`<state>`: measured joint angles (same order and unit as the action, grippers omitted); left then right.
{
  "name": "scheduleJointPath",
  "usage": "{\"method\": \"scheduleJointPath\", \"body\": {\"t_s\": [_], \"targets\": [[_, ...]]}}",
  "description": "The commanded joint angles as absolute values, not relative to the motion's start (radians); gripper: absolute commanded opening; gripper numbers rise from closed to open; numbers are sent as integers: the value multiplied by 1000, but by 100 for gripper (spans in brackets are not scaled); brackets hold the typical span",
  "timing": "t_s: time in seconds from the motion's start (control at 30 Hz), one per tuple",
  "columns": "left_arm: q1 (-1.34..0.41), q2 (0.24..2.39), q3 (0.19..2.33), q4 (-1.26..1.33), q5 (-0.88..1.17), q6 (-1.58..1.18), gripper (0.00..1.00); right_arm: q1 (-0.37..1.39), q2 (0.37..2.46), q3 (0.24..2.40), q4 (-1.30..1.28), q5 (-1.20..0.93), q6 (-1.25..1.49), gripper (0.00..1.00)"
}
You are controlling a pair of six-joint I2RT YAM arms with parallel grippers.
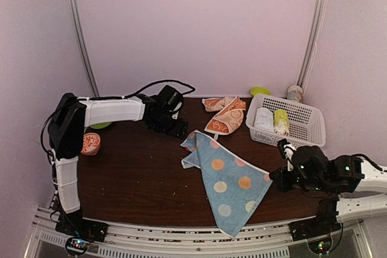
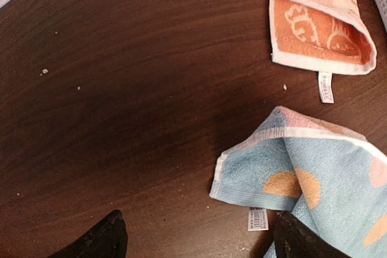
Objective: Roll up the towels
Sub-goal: Pick up the towel from the center of the board.
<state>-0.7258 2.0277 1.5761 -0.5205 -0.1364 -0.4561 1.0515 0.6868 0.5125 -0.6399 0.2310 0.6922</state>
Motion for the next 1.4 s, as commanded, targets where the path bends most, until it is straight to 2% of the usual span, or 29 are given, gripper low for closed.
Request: {"method": "scheduleJointPath", "body": {"t_s": [0.0,0.27,0.7,1.0,1.23,1.37], "targets": [[-724,2053,1580,-539,-102,-430,83,1052,622,506,-681,313,754,0],[-712,2124,1609,-554,-9,-454,73,1052,589,499,-682,332,786,0],[-713,2208,1658,-579,14,-522,73,1052,611,510,-678,328,786,0],[-723,2268,1728,-640,-17,-516,66,1052,611,507,-669,328,784,0],[-740,2297,1739,-680,-61,-495,52,1052,603,499,-667,328,784,0],[-759,2315,1743,-700,-83,-474,32,1052,599,498,-671,329,785,0]]}}
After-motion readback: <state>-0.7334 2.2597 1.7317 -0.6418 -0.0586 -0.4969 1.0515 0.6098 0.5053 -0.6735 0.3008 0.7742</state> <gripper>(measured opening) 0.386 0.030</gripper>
